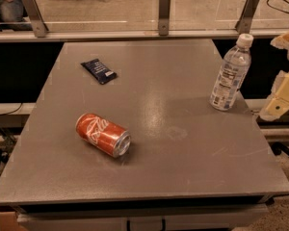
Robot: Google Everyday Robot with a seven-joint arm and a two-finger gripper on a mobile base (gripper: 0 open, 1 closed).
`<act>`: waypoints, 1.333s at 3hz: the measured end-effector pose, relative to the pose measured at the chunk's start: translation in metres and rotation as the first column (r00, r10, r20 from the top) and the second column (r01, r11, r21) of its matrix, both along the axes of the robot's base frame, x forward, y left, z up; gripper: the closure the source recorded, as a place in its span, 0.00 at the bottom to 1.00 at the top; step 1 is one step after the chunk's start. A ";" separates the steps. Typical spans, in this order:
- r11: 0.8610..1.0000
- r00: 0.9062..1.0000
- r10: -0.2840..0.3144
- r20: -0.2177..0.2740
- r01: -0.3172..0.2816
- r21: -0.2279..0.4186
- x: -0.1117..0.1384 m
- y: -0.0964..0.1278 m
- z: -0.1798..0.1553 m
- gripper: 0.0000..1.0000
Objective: Pick blue plastic bottle
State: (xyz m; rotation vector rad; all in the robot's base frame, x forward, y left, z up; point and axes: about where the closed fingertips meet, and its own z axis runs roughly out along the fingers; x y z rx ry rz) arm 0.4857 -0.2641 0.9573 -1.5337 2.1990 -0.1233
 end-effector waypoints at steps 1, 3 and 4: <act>0.996 0.999 -0.007 0.047 0.003 0.092 0.020 -0.005 -0.017 0.00; 0.936 0.988 -0.038 0.148 -0.017 0.351 0.052 -0.003 -0.042 0.00; 0.884 0.983 -0.061 0.174 -0.027 0.466 0.066 0.006 -0.049 0.00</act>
Offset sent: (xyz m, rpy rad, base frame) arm 0.0566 -0.0123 -0.0466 0.4090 -0.1753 -0.0191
